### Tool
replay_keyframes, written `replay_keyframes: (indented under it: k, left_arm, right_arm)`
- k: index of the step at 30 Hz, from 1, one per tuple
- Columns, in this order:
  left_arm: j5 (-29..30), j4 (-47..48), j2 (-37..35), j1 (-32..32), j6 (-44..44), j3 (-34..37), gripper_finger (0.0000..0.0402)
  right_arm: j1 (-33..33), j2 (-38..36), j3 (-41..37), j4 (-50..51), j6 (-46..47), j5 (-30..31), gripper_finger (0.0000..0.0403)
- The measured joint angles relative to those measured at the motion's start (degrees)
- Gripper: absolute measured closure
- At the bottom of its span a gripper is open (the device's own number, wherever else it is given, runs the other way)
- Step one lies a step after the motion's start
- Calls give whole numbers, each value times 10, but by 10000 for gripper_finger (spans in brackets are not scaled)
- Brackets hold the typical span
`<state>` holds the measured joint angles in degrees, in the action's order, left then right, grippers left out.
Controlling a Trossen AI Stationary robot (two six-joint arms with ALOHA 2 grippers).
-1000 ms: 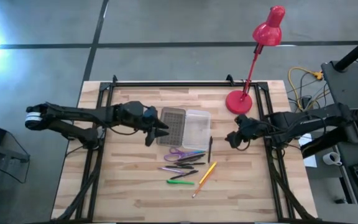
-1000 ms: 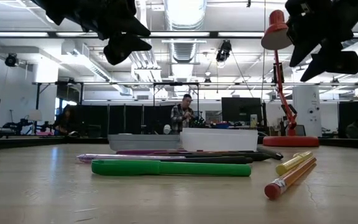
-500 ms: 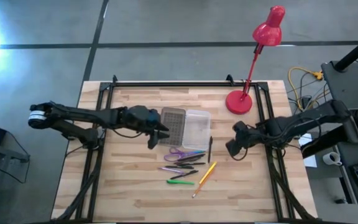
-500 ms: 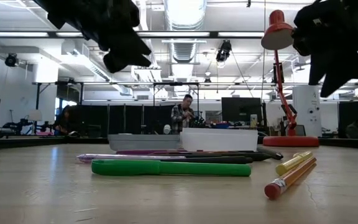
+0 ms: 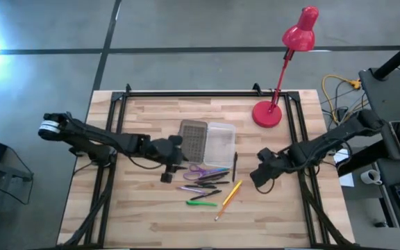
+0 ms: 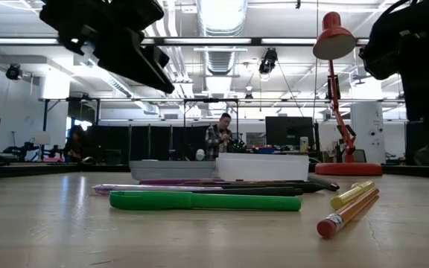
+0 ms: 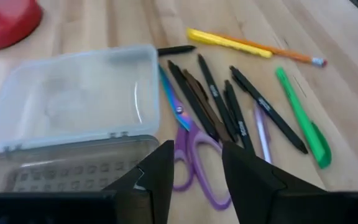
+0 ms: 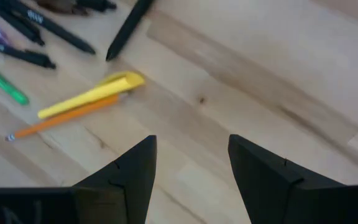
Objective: Pick & place school supplies into a supply box
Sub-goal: Put the violet scissors into the supply box
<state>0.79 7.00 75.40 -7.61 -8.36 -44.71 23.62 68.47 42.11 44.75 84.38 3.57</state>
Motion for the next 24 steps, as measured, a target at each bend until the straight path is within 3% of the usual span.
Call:
replay_keyframes:
  k: [8, 11, 18, 24]
  left_arm:
    - [0, 3, 83, -15, 24, -25, 290]
    - [1, 23, 143, -12, 69, -76, 289]
    - [10, 237, 289, -14, 74, -253, 266]
    - [18, 258, 321, -14, 125, -303, 263]
  right_arm:
    - [5, 9, 4, 51, -23, 10, 211]
    - [4, 4, 1, 92, -35, 10, 211]
    - [8, -4, -2, 99, -103, 31, 211]
    - [8, -4, -4, 99, -133, 57, 211]
